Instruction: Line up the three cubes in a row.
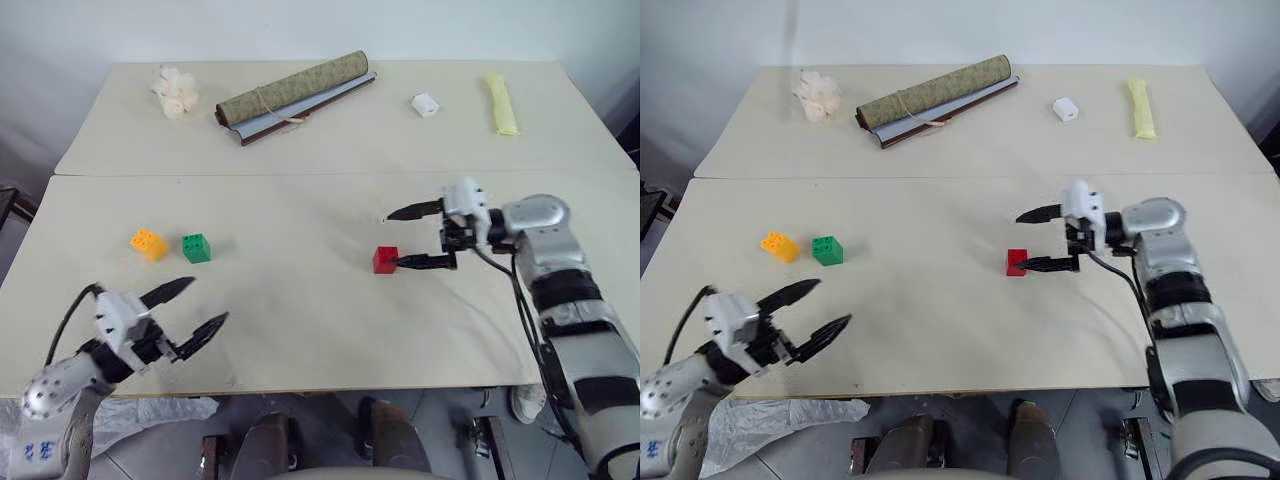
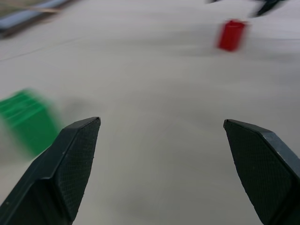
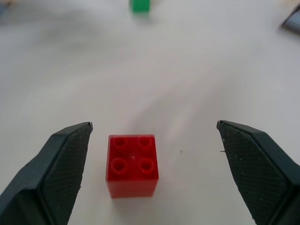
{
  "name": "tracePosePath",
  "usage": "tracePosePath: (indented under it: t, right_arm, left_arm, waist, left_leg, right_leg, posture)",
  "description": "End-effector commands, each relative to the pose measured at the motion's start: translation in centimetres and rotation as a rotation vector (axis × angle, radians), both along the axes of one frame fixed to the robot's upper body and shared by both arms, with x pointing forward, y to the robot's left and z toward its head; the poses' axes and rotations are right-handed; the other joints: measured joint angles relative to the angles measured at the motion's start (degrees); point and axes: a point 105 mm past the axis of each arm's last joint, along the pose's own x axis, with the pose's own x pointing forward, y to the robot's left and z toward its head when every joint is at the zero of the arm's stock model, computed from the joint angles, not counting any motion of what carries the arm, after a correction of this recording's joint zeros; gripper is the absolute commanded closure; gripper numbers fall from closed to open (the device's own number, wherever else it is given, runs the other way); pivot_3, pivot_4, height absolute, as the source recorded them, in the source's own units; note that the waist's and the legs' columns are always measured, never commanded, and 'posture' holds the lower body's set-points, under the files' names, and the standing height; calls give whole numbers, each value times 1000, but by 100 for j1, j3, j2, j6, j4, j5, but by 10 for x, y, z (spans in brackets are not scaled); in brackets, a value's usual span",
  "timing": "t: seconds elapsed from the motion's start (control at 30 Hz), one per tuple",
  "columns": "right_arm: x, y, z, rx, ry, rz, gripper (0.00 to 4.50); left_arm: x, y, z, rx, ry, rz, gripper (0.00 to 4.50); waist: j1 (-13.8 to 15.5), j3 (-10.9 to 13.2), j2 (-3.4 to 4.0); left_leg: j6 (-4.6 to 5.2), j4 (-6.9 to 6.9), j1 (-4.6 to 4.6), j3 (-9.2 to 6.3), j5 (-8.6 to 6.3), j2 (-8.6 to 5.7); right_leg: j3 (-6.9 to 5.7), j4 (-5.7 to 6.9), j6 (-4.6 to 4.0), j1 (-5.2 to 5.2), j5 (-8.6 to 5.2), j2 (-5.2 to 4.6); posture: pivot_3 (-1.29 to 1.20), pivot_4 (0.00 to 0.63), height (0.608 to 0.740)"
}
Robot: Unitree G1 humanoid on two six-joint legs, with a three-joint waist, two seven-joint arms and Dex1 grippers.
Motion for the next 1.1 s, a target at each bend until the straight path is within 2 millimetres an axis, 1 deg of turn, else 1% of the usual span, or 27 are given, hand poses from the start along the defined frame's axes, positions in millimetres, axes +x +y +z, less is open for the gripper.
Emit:
tracePosePath:
  t: [0.03, 0.1, 0.2, 0.27, 0.33, 0.37, 0.43, 0.57, 0.6, 0.63, 0.67, 0.73, 0.77, 0.8, 0.83, 0.9, 1.03, 1.1]
  right_arm:
    - [-23, -13, 16, 137, -13, 54, 10]
    - [-31, -19, 11, 160, 25, 49, 10]
    - [-38, -34, -4, 181, 105, 2, 10]
    - [-40, -46, -15, 168, 102, -46, 10]
    - [-41, -52, -19, 163, 78, -69, 10]
    - [-41, -53, -19, 166, 70, -78, 10]
    - [-39, -55, -18, 190, 53, -100, 10]
    - [-39, -51, -16, 188, 30, -87, 10]
    - [-39, -49, -14, 192, 28, -78, 10]
    - [-40, -45, -11, 192, 30, -63, 10]
    - [-40, -41, -9, 193, 31, -51, 10]
    - [-41, -37, -7, 190, 39, -35, 10]
    - [-42, -35, -6, 192, 42, -32, 10]
    - [-42, -34, -6, 193, 46, -30, 10]
    - [-42, -32, -7, 193, 50, -25, 10]
    - [-44, -29, -7, 187, 56, -13, 10]
    - [-46, -26, -4, 198, 58, -12, 10]
    - [-47, -24, -3, 203, 58, -15, 10]
  left_arm:
    - [-23, 30, 3, -38, -45, 228, 0]
    - [-33, 39, -2, -56, -43, 322, 0]
    - [-41, 45, -4, -112, -55, 432, 0]
    - [-38, 43, 1, -162, -80, 519, 0]
    - [-36, 41, 5, -207, -82, 560, 0]
    - [-34, 36, 6, -210, -80, 556, 0]
    - [-25, 15, 10, -233, -64, 497, 0]
    - [-10, -3, 15, -244, -43, 451, 0]
    - [-2, -8, 15, -245, -24, 448, 0]
    - [11, -15, 16, -238, -7, 443, 0]
    - [25, -17, 13, -229, 28, 492, 0]
    - [43, -18, 9, -236, 69, 562, 0]
    - [50, -13, 4, -235, 92, 635, 0]
    - [57, -19, 2, -264, 103, 614, 0]
    - [65, -28, 1, -229, 99, 580, 0]
    - [78, -42, 4, -222, 94, 521, 0]
    - [93, -43, 2, -222, 98, 563, 0]
    - [98, -47, 3, -218, 92, 556, 0]
  waist:
    - [7, 2, -4]
    - [12, 5, -8]
    - [47, 6, -13]
    - [106, 6, -15]
    - [138, 6, -17]
    - [137, 6, -17]
    - [138, 6, -17]
    - [138, 6, -17]
    - [139, 6, -17]
    - [149, 6, -17]
    - [174, 6, -16]
    - [189, 4, -18]
    - [180, 3, -21]
    - [174, 1, -23]
    - [168, 1, -23]
    - [160, 1, -23]
    - [167, 2, -24]
    - [169, 2, -24]
  left_leg:
    - [0, 1, 0, 2, -2, 0]
    - [2, 2, 1, 4, -4, 2]
    - [6, 10, 5, 14, -9, 6]
    - [10, 13, 8, 15, -14, 9]
    - [13, 14, 15, 26, -25, 11]
    - [13, 13, 18, 33, -27, 13]
    - [10, 13, 21, 42, -29, 18]
    - [10, 14, 24, 47, -29, 21]
    - [10, 14, 25, 48, -29, 21]
    - [10, 15, 25, 48, -29, 22]
    - [10, 15, 25, 48, -29, 22]
    - [11, 28, 22, 45, -27, 18]
    - [11, 29, 23, 44, -27, 18]
    - [11, 30, 23, 45, -28, 18]
    - [13, 29, 24, 46, -29, 17]
    - [12, 22, 24, 50, -31, 2]
    - [10, 20, 16, 49, -30, -11]
    - [10, 21, 17, 49, -30, -11]
  right_leg:
    - [0, 1, 0, 0, 0, 0]
    - [0, 0, 0, 0, 0, 1]
    - [3, 1, -8, 2, 5, 0]
    - [6, 0, -12, 3, 9, -1]
    - [17, 0, -12, 3, 10, -1]
    - [21, 0, -12, 3, 10, 0]
    - [23, -1, -13, 2, 10, 5]
    - [26, 0, -14, 2, 10, 9]
    - [26, 1, -15, 2, 9, 10]
    - [26, 1, -16, 2, 9, 11]
    - [26, 2, -16, 2, 9, 11]
    - [26, 11, -16, 3, 9, 12]
    - [27, 11, -16, 7, 12, 12]
    - [29, 10, -15, 6, 12, 12]
    - [29, 9, -15, 7, 13, 12]
    - [25, 2, -15, 5, 12, 18]
    - [19, 0, -16, 0, 12, 20]
    - [19, 0, -16, 2, 12, 19]
  posture:
    - [0, 150, 740]
    - [0, 150, 740]
    - [0, 150, 740]
    - [0, 150, 740]
    - [0, 150, 740]
    - [0, 150, 740]
    - [0, 150, 740]
    - [0, 150, 740]
    - [0, 150, 740]
    - [0, 150, 740]
    - [0, 150, 740]
    - [0, 150, 740]
    - [0, 150, 740]
    - [0, 150, 740]
    - [0, 150, 740]
    - [0, 150, 740]
    - [0, 150, 740]
    - [0, 150, 740]
